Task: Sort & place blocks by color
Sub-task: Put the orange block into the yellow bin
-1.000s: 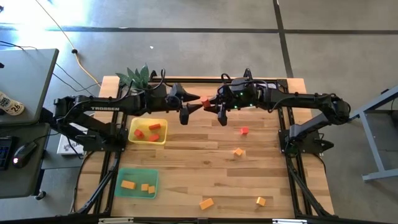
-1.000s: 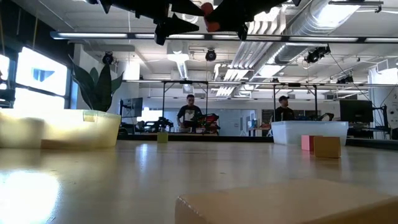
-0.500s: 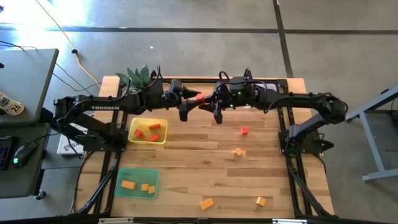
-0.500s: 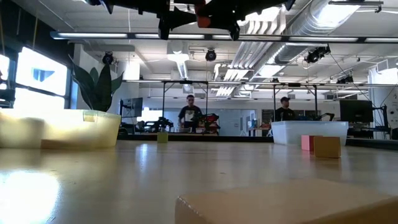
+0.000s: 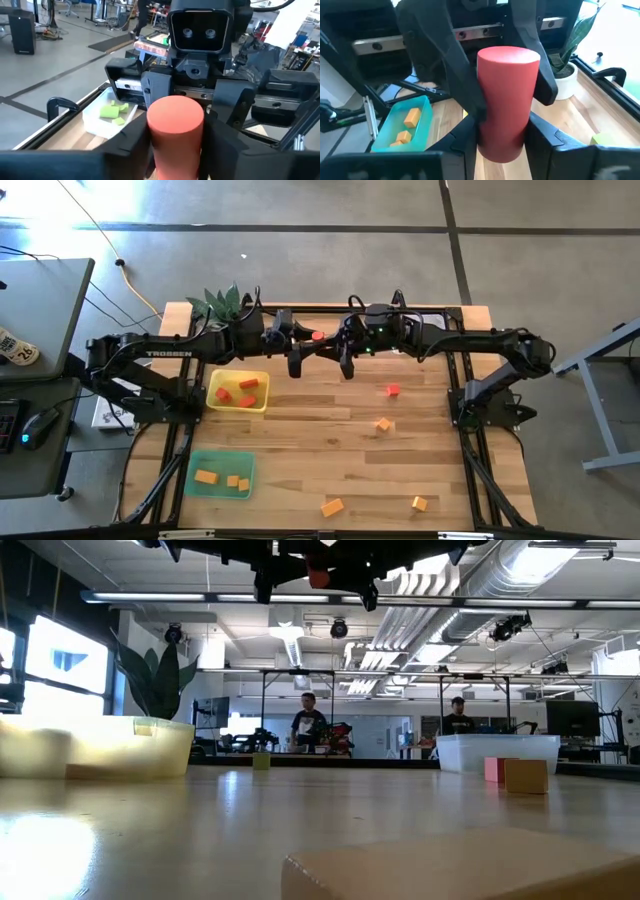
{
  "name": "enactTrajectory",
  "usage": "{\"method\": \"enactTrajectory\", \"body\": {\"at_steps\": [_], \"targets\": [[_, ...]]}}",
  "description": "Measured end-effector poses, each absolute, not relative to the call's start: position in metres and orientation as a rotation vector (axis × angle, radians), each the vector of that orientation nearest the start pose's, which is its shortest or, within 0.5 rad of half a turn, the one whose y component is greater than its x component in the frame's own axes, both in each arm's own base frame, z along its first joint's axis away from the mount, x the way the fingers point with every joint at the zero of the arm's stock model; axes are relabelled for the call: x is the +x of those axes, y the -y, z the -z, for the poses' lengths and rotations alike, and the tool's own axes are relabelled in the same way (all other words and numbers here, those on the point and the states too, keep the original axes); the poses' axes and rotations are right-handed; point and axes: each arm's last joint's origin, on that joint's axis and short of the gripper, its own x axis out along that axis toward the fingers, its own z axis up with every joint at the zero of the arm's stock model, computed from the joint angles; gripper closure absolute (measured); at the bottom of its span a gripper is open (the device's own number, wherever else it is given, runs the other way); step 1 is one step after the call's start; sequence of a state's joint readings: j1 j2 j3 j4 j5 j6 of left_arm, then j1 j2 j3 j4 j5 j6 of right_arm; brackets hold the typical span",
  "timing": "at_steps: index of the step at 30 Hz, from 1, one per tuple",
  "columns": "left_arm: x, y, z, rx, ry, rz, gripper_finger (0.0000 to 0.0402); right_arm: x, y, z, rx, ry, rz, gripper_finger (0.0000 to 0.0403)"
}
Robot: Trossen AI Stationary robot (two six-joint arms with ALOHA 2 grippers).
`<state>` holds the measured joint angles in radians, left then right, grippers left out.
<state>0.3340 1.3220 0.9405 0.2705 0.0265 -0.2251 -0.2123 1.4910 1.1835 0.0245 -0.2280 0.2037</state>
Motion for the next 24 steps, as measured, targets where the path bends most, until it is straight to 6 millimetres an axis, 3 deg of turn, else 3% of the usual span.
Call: {"method": "enactTrajectory", "body": {"at_steps": [3,12,24], "targets": [[0.284,-0.098,-0.313,-0.239,-0.077,-0.313,0.0299,0.336,0.066,-0.323,0.251,-0.277,0.012,0.0296],[0.284,-0.098,-0.309,-0.203,-0.127,-0.337,0.03,0.336,0.067,-0.322,0.264,-0.287,0.068,0.0235],[0.265,-0.093,-0.284,-0.246,-0.466,-0.414,0.03,0.331,0.073,-0.314,0.275,-0.37,0.1,0.0218]]}}
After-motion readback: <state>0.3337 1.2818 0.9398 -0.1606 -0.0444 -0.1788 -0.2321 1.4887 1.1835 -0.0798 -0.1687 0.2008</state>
